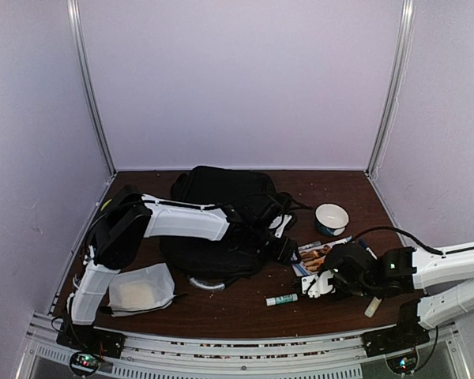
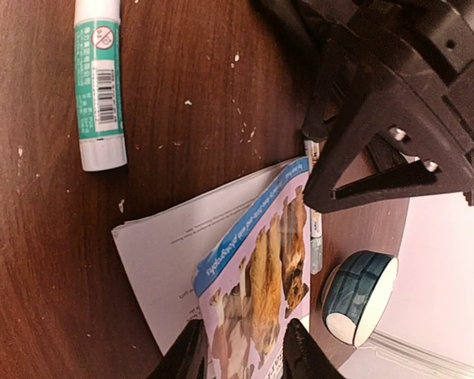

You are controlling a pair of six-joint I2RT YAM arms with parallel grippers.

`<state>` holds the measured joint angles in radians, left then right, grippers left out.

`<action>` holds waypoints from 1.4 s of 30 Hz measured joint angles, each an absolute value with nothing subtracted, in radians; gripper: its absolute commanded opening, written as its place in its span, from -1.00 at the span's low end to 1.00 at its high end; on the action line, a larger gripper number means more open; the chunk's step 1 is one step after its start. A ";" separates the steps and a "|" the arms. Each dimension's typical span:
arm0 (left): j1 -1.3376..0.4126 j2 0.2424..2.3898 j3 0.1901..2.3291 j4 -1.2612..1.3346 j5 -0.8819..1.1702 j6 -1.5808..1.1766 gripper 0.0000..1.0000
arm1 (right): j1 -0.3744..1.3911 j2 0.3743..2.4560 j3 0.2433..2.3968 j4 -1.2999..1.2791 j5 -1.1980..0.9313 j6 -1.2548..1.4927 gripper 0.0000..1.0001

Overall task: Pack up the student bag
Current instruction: Adjust the book at the center of the board.

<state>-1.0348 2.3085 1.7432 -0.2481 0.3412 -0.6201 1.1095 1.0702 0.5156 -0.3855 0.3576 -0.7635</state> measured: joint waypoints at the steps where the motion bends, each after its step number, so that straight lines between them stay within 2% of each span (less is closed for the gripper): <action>1: -1.035 2.308 1.743 -0.245 0.342 -0.620 0.29 | 1.109 1.081 0.516 -0.383 0.357 -0.764 -0.29; 5: -1.035 2.308 1.743 -0.234 0.352 -0.622 0.29 | 1.108 1.090 0.513 -0.376 0.357 -0.765 -0.26; 17: -1.035 2.307 1.730 -0.199 0.390 -0.623 0.23 | 1.082 1.069 0.487 -0.268 0.435 -0.797 -0.36; 23: -1.036 2.174 1.434 -0.014 0.339 -0.584 0.23 | 1.053 1.068 0.487 -0.264 0.435 -0.790 -0.37; 28: -1.044 1.987 1.155 0.178 0.264 -0.430 0.23 | 1.021 1.068 0.488 -0.264 0.426 -0.781 -0.38; 36: -1.141 1.977 1.118 0.417 0.096 -0.054 0.08 | 0.961 1.068 0.505 -0.265 0.394 -0.770 -0.39; 42: -1.163 2.038 1.106 0.637 0.021 0.116 0.01 | 0.907 1.068 0.507 -0.269 0.360 -0.755 -0.41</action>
<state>-1.1629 2.0377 1.1061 0.6373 0.0208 0.1162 0.9066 1.0676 0.5068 -0.2691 0.3595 -0.7551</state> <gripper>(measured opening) 0.517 0.303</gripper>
